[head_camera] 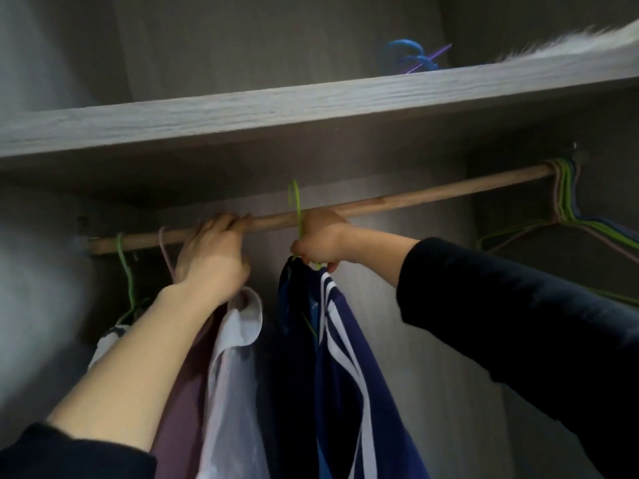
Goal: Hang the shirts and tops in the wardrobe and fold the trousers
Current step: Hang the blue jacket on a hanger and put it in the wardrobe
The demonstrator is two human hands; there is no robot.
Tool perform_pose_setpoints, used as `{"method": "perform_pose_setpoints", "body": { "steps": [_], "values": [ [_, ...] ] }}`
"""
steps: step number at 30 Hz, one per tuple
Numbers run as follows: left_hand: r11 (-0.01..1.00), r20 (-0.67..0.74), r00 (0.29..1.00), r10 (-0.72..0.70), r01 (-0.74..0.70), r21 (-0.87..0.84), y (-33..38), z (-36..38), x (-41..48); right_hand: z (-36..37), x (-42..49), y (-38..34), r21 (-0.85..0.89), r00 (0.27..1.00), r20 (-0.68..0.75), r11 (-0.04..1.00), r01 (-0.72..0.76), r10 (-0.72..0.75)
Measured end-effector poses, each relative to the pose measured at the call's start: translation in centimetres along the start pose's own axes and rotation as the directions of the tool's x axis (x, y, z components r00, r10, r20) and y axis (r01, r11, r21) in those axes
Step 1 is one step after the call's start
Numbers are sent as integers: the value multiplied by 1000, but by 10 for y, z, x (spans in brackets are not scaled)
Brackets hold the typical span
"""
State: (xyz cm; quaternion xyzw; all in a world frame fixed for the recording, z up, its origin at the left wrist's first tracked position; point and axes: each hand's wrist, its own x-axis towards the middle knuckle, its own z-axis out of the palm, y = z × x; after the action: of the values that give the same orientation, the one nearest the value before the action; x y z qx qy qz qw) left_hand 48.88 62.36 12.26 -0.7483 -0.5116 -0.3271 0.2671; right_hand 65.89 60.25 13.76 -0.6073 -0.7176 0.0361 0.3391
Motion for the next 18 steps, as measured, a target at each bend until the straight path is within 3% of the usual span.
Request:
{"method": "perform_pose_setpoints", "body": {
  "steps": [8, 12, 18],
  "values": [
    [995, -59, 997, -51, 46, -89, -1, 5, 3, 42, 16, -4, -29, 998, 67, 1000, 7, -5],
    [995, -41, 996, -76, 74, -66, 2, 3, 5, 51, 15, 1, -53, 998, 58, 999, 1, 2],
    [995, -32, 994, -103, 103, 7, 14, -4, 2, 38, 2, 12, 52, 996, 89, 998, 26, -31]
  ]
}}
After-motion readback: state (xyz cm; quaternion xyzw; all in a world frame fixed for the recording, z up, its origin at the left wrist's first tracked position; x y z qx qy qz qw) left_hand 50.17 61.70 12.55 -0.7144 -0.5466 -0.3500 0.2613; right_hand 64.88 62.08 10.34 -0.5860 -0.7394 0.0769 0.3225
